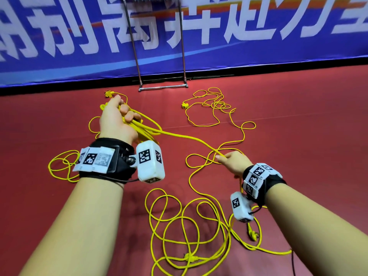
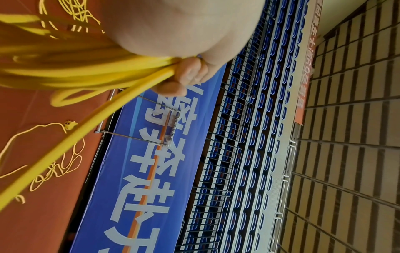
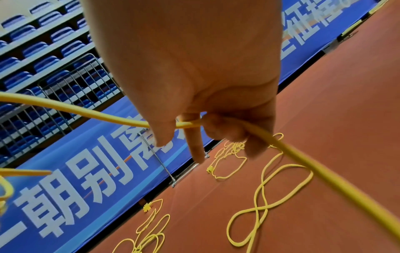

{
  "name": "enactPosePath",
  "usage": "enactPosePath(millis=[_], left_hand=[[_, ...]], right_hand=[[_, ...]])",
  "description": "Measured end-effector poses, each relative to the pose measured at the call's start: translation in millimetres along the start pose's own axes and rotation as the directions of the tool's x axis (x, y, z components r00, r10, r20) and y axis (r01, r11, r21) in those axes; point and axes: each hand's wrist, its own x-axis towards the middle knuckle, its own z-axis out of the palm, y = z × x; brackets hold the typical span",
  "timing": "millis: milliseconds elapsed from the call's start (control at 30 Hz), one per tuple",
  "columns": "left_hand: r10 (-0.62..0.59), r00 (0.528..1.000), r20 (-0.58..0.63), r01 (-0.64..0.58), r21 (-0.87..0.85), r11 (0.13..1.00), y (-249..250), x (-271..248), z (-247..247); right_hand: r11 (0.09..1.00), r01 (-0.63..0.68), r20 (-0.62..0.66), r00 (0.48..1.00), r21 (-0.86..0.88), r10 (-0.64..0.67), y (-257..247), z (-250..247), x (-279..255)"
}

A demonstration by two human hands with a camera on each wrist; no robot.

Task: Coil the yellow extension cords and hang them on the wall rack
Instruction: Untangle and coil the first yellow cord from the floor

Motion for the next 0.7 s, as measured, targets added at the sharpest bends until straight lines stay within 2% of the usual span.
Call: enactPosePath(millis=[100,233,300,367,433,500,567,633,700], left_hand=[[0.014,1.000,-0.026,-0.013,0.044,0.999,-2,-4,1],[0.039,0.999,-0.003,-0.038,0.147,0.988,-9,-11,5],[0.038,0.999,0.017,-0.040,0.186,0.982,-12,-13,6],[0.017,0.999,0.046,-0.027,0.226,0.974,-14,-15,8],[-0.022,0.996,0.083,-0.002,0.287,0.958,-17,-16,10],[-0.082,0.988,0.133,0.029,0.360,0.933,-21,-16,10],[-0.141,0.971,0.195,0.048,0.414,0.909,-26,-16,10],[-0.185,0.952,0.245,0.056,0.453,0.890,-33,-18,11],[-0.220,0.938,0.267,0.068,0.481,0.874,-39,-21,13]], right_hand=[[0.986,0.026,-0.061,0.998,-0.164,-0.036,-12,-14,-5],[0.985,0.059,-0.078,0.994,-0.163,-0.072,-30,-22,-6],[0.991,0.074,-0.077,0.994,-0.107,-0.083,-42,-26,-8],[0.992,0.123,-0.128,0.984,-0.027,-0.125,-51,-32,-14],[0.984,0.162,-0.235,0.962,0.074,-0.140,-53,-38,-14],[0.960,0.168,-0.338,0.937,0.226,-0.084,-54,-42,-11],[0.870,0.183,-0.370,0.929,0.458,-0.001,-56,-43,-8],[0.716,0.189,-0.329,0.942,0.672,0.060,-57,-42,-8],[0.588,0.164,-0.259,0.963,0.792,0.080,-59,-40,-11]])
